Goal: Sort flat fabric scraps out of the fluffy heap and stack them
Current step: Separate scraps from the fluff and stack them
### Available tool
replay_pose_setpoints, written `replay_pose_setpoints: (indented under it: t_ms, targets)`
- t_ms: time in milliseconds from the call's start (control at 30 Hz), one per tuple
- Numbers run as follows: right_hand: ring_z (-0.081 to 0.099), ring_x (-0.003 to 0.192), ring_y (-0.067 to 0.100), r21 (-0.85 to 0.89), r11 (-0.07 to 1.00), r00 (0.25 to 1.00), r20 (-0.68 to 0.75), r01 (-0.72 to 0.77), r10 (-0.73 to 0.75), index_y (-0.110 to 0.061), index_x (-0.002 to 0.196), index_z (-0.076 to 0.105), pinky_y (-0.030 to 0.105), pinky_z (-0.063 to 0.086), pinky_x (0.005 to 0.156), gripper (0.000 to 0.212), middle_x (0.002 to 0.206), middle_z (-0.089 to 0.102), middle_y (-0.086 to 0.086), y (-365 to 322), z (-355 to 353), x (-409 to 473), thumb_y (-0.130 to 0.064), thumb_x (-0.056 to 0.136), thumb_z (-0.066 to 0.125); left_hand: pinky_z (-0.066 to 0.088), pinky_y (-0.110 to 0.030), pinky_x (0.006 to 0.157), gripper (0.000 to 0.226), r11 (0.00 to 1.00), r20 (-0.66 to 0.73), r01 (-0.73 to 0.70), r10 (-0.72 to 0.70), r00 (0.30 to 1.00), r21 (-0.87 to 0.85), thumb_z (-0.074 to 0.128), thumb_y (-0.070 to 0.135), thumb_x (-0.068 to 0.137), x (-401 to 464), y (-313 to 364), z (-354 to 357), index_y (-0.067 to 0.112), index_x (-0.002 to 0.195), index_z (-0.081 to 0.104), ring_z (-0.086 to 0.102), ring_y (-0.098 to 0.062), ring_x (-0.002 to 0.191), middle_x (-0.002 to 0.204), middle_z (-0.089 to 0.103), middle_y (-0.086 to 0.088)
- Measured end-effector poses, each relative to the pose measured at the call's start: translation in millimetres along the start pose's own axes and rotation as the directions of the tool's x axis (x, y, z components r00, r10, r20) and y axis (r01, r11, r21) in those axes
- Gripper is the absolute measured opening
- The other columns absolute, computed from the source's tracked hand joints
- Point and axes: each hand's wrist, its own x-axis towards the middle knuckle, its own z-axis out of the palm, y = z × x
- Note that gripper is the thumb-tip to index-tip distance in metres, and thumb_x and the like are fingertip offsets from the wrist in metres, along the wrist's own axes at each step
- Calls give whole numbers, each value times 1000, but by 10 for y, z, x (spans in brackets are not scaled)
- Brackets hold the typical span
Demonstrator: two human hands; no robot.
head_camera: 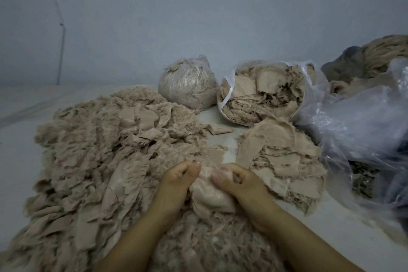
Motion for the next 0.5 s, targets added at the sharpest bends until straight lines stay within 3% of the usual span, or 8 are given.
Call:
replay_pose_setpoints:
  t_ms: [67,167,233,333,433,500]
  targets:
    - [57,66,17,-23,999,998,-48,36,-37,-5,77,64,28,46,62,21,72,64,7,11,35,-5,-23,85,68,44,-23,53,29,1000,-17,-16,16,1000,5,53,33,86,-10,-17,42,7,74,60,54,-16,58,64,60,-5]
    - [51,60,16,43,996,983,-169,77,-69,-8,74,57,25,42,56,23,65,55,6,36,69,14,-21,92,59,45,-25,44,39,992,-71,32,-41,997,-119,42,40,92,-11,-17,63,5,80,54,61,-17,53,65,66,-5]
    - [51,63,18,76,993,970,-232,91,-71,-4,80,55,29,43,59,24,68,56,6,44,83,24,-23,95,55,51,-22,48,48,990,19,61,-59,998,-126,40,49,87,-31,-4,58,5,86,60,68,-15,62,71,71,-5]
    - [56,61,10,122,984,950,-300,127,-85,-12,82,57,24,47,55,19,65,61,-5,62,88,36,-23,96,52,49,-16,51,33,996,168,85,-79,983,-29,54,34,87,-95,-39,116,5,97,64,67,-9,61,75,72,-4]
    - [49,57,9,84,981,924,-358,173,-133,-13,75,53,23,42,51,23,62,54,-5,57,82,55,-23,97,52,42,-14,43,20,999,68,41,-42,997,14,51,20,94,-87,-54,178,6,88,64,57,-3,48,62,66,3]
    - [46,56,8,59,980,909,-388,189,-152,-15,73,55,21,39,50,24,61,51,-6,50,78,74,-22,96,53,44,-13,48,22,1000,8,-12,12,1000,21,48,16,96,-62,-37,200,8,83,65,60,-1,53,62,67,5]
